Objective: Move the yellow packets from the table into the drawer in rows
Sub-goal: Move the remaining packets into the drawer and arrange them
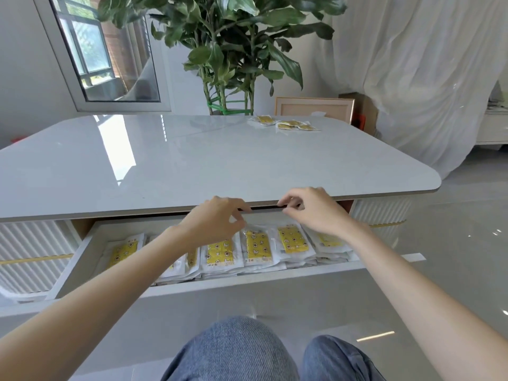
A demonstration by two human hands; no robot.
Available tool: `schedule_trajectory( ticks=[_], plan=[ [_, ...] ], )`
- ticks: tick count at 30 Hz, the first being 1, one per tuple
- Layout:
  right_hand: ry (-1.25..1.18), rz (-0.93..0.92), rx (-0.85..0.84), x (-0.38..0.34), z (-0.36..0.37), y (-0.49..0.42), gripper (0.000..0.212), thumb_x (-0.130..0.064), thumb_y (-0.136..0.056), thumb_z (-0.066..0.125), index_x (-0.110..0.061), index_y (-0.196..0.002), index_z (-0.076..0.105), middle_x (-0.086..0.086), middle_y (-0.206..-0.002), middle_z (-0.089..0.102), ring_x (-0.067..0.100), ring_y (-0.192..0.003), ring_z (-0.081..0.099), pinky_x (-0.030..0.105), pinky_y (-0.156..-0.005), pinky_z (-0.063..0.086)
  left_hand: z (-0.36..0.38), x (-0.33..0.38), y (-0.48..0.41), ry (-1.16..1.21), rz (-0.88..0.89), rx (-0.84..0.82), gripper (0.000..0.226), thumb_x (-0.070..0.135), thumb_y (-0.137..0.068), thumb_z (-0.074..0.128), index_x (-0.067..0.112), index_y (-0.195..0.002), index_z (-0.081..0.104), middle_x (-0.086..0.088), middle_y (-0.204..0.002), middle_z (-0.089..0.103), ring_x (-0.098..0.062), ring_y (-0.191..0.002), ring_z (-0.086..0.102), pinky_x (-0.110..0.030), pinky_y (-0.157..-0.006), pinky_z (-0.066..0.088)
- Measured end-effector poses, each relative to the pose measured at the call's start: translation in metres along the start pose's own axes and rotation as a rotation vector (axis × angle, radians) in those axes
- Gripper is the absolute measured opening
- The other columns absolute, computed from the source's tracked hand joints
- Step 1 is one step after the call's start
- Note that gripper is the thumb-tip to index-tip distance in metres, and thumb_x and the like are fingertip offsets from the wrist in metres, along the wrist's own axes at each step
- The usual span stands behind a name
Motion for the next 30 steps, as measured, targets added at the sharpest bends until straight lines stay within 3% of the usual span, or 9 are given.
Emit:
schedule_trajectory(
  ticks=[4,8,13,18,22,27,30],
  plan=[
    [-0.100,0.051,0.225,0.013,-0.044,-0.010,0.018,-0.020,-0.090,0.056,-0.027,-0.102,0.068,-0.008,-0.093,0.066,0.004,-0.081,0.058,0.023,-0.069,0.046,-0.044,0.013,-0.019,0.015,0.027,0.124,0.029,0.027,-0.092,0.053,0.029,-0.121,0.058,0.010,-0.105,0.070,-0.010,-0.082,0.061,-0.026,-0.081,0.049],
    [-0.181,0.112,0.335,0.030,-0.065,-0.031,0.020,-0.018,-0.091,0.055,-0.024,-0.105,0.067,-0.006,-0.100,0.067,0.010,-0.087,0.060,0.024,-0.072,0.045,-0.072,0.009,-0.057,0.009,0.011,0.181,0.030,0.027,-0.092,0.053,0.027,-0.122,0.057,0.008,-0.105,0.070,-0.011,-0.081,0.055,-0.027,-0.082,0.047],
    [-0.229,0.224,0.310,0.062,-0.062,-0.078,0.027,-0.016,-0.090,0.056,-0.021,-0.117,0.063,-0.001,-0.119,0.063,0.016,-0.106,0.057,0.024,-0.086,0.042,-0.065,-0.012,-0.121,-0.003,-0.041,0.145,0.038,0.027,-0.092,0.052,0.026,-0.131,0.050,0.002,-0.120,0.065,-0.021,-0.106,0.059,-0.032,-0.092,0.047],
    [-0.136,0.284,0.279,0.096,-0.051,-0.142,0.036,-0.021,-0.091,0.054,-0.022,-0.126,0.054,0.005,-0.134,0.048,0.023,-0.129,0.039,0.034,-0.098,0.041,-0.034,-0.048,-0.198,-0.014,-0.100,0.069,0.054,0.032,-0.094,0.049,0.027,-0.145,0.031,-0.011,-0.141,0.044,-0.029,-0.130,0.041,-0.039,-0.107,0.036],
    [-0.042,0.305,0.264,0.120,-0.044,-0.204,0.043,-0.030,-0.090,0.055,-0.028,-0.132,0.045,0.000,-0.142,0.038,0.023,-0.133,0.027,0.041,-0.100,0.040,-0.010,-0.070,-0.267,0.007,-0.111,0.016,0.061,0.036,-0.096,0.044,0.033,-0.150,0.016,-0.008,-0.155,0.021,-0.033,-0.141,0.022,-0.044,-0.113,0.027],
    [0.007,0.370,0.276,0.154,-0.026,-0.282,0.061,-0.043,-0.087,0.057,-0.038,-0.142,0.031,0.000,-0.157,0.014,0.026,-0.144,0.009,0.051,-0.114,0.017,0.007,-0.097,-0.360,-0.042,-0.248,0.035,0.064,0.044,-0.096,0.038,0.044,-0.148,0.001,-0.001,-0.160,0.000,-0.030,-0.147,0.003,-0.059,-0.109,0.020],
    [0.095,0.375,0.322,0.175,-0.026,-0.322,0.067,-0.049,-0.086,0.056,-0.040,-0.145,0.024,0.001,-0.160,0.005,0.028,-0.146,0.002,0.057,-0.114,0.009,0.012,-0.111,-0.412,-0.092,-0.273,0.081,0.063,0.047,-0.096,0.034,0.045,-0.148,-0.002,0.000,-0.160,-0.005,-0.029,-0.147,-0.003,-0.062,-0.109,0.015]
  ],
)
Point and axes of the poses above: each hand's wrist, its own y-axis away from the middle knuckle, its own z-axis out of the palm, x = y × z, the point moved 10 cm from there along -y, towards the middle knuckle
